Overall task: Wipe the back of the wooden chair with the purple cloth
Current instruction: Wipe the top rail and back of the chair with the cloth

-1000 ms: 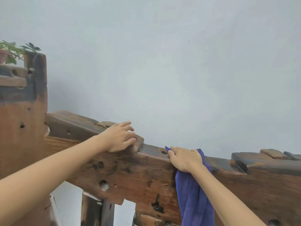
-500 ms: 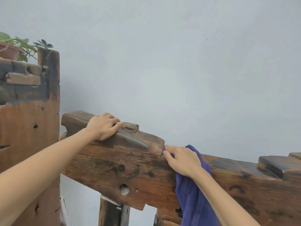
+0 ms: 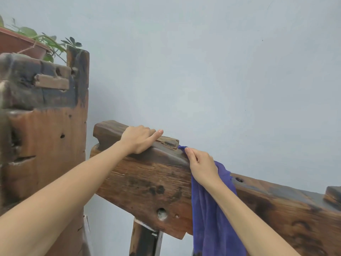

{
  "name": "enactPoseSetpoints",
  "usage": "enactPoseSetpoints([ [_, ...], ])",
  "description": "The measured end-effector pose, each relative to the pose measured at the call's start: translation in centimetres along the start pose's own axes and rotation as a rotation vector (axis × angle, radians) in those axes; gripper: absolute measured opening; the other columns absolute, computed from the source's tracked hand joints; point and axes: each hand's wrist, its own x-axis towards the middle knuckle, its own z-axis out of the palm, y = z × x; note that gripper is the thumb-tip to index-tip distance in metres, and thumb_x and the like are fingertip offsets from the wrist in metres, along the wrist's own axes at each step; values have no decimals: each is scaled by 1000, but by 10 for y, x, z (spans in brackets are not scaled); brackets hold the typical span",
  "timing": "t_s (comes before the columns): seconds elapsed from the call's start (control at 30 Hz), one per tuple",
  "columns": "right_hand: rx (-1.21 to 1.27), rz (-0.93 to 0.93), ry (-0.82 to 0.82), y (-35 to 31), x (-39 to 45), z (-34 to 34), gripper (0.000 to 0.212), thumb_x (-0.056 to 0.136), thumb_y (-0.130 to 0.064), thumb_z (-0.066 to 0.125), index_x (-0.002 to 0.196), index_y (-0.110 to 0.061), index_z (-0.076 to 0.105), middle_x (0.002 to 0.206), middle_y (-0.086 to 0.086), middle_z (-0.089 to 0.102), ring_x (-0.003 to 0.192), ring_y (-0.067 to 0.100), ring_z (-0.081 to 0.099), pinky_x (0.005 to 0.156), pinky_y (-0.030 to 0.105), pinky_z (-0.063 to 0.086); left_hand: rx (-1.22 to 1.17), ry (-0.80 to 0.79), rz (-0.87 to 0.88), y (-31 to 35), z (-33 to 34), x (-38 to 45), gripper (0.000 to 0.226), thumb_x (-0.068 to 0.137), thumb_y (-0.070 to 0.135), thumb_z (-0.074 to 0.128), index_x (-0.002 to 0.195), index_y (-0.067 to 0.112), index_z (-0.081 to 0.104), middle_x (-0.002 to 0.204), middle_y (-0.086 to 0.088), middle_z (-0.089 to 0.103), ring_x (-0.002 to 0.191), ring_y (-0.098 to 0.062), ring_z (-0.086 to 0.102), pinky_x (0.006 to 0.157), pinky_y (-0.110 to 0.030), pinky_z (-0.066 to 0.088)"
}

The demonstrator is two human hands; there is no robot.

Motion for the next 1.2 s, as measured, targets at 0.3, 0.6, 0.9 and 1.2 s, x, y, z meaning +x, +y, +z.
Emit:
enactPoseSetpoints([
  [0.3, 27, -41, -41, -44, 58, 38, 43, 107, -47, 31, 124, -32, 68, 147, -9, 56, 137, 19, 50, 101, 39, 46, 25, 20, -61, 5, 5, 3, 55, 104, 52, 5, 124, 34, 54, 111, -2, 69, 107, -29, 59, 71, -39, 38],
  [0.6, 163, -7, -46, -84, 87, 67, 42, 101, -47, 29, 126, -44, 63, 118, -17, 72, 117, 17, 63, 106, 46, 42, -355, 194, -294, 13, -3, -5, 77, 93, 66, -2, 98, 27, 64, 99, 6, 69, 101, -20, 62, 82, -42, 42],
  [0.9, -363, -148, -315, -96, 95, 92, 49, 99, -51, 15, 122, -27, 51, 126, 6, 61, 121, 33, 55, 96, 52, 32, -395, 88, -363, -79, -8, -6, 49, 94, 51, 0, 123, 32, 36, 104, -10, 65, 110, -32, 53, 76, -41, 42],
  [1.2, -278, -26, -496, -128, 133, 132, 80, 90, -67, 3, 153, -29, 36, 159, 4, 40, 146, 30, 36, 115, 52, 26, -506, 51, -448, -113, -6, -10, 70, 104, 56, 4, 122, 37, 69, 134, 8, 65, 125, -22, 55, 105, -44, 34],
])
